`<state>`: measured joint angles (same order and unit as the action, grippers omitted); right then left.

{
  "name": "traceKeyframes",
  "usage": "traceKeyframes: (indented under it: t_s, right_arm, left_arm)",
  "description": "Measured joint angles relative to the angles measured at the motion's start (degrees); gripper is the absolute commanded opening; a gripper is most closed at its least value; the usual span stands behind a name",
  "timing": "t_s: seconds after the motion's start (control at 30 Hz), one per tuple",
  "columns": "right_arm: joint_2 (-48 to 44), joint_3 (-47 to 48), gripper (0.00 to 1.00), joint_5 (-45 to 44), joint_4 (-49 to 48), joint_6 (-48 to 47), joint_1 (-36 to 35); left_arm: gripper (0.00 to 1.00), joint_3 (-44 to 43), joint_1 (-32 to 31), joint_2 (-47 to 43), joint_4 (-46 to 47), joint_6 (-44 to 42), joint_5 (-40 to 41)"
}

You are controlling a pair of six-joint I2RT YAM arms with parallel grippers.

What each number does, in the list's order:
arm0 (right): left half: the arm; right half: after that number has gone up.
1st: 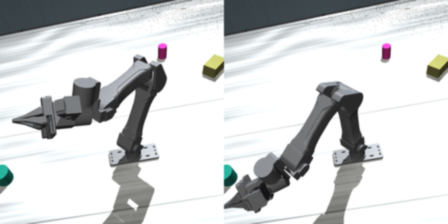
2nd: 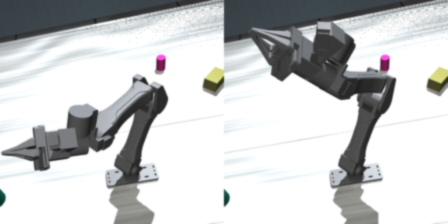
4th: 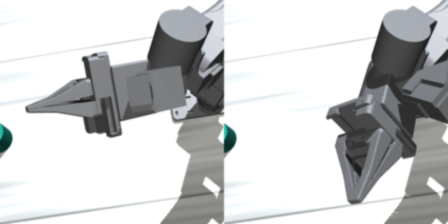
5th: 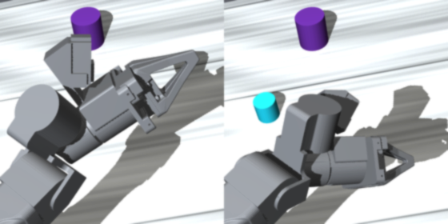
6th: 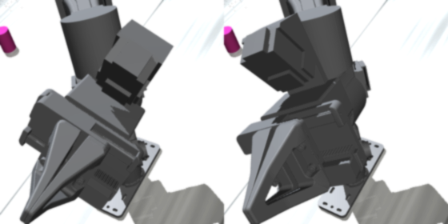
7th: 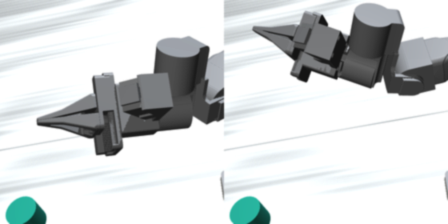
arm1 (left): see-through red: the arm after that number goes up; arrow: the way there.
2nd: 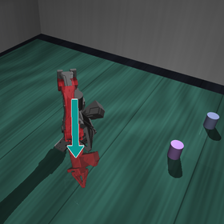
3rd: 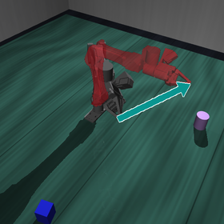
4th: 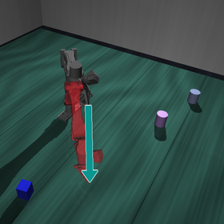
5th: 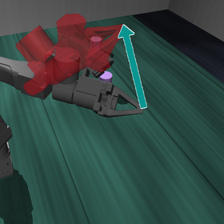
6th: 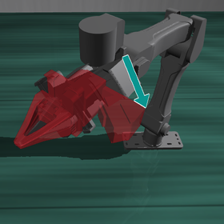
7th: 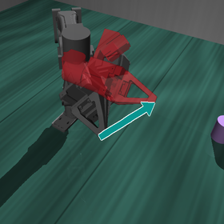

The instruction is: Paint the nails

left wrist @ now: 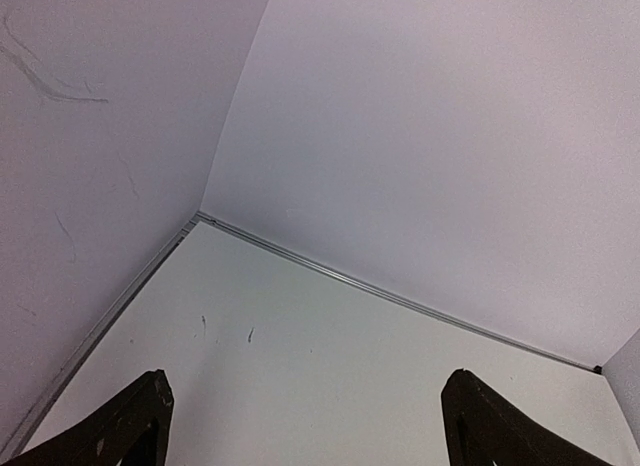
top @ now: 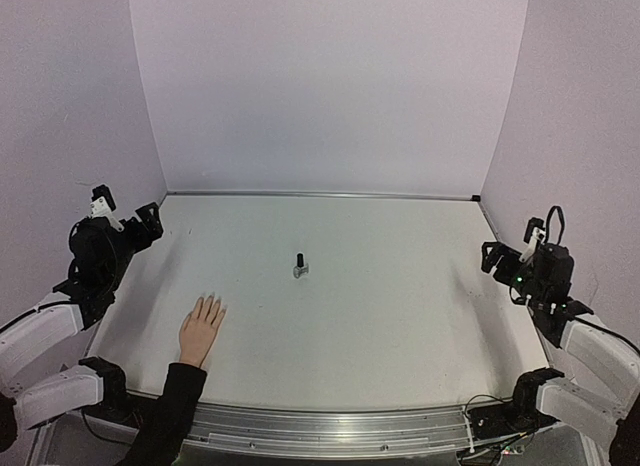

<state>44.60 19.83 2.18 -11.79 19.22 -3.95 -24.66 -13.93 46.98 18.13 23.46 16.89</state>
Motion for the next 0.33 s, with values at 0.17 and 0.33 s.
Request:
traceKeyframes:
  t_s: [0.17,0.33]
  right_arm:
    - [1.36,0.02,0.98,-0.15,0.41,-1.48,-0.87]
    - [2.37,0.31,0.98,-3.59,1.74,-2.92,-3.73]
  left_arm:
    - [0.97,0.92,0.00,-1.65,0.52,-2.35,0.37]
    - [0.97,0.94,0.00,-1.37,0.52,-4.15,0.37]
